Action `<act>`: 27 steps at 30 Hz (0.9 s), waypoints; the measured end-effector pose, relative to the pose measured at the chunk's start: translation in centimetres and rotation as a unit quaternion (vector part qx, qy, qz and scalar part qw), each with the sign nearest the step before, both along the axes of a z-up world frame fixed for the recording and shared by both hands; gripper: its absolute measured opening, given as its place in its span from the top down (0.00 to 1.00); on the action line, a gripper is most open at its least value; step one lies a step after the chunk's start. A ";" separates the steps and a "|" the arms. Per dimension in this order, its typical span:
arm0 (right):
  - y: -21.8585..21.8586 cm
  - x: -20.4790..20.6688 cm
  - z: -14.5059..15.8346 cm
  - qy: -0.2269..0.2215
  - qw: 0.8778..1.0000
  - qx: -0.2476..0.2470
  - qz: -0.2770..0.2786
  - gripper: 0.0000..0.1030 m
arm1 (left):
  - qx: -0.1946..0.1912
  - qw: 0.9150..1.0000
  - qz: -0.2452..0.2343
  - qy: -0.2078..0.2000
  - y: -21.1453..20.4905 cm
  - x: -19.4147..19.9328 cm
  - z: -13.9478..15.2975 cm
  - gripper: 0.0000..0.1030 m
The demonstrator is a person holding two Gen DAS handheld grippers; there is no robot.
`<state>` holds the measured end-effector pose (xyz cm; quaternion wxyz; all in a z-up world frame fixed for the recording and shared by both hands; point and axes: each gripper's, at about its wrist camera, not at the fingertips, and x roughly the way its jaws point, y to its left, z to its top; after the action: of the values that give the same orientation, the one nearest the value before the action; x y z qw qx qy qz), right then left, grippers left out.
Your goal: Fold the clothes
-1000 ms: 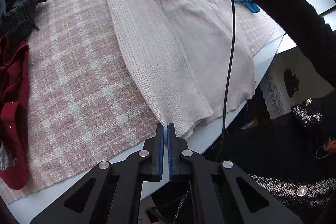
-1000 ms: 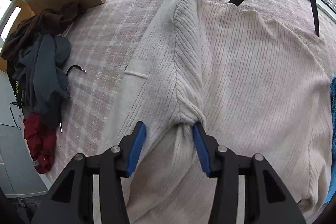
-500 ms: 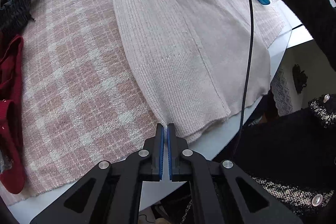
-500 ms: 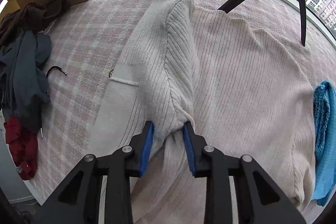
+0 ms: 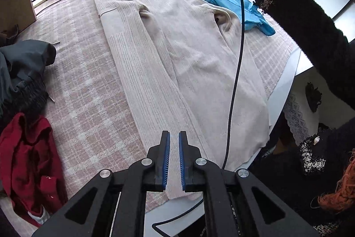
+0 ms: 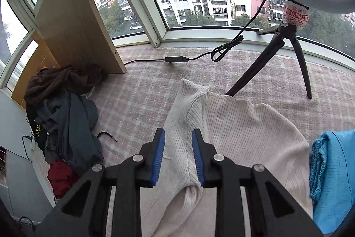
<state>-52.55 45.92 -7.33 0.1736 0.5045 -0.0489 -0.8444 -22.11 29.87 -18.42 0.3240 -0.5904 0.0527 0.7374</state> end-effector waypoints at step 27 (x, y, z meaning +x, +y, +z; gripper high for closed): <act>25.2 24.1 8.3 -0.017 0.980 0.092 -0.174 0.61 | 0.078 0.978 -0.192 0.016 15.6 6.0 2.9 0.94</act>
<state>-28.48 71.13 0.98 -0.0242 0.5161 -0.0613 -0.8540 -16.10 45.42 -15.53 0.5036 -0.5306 0.1128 0.6724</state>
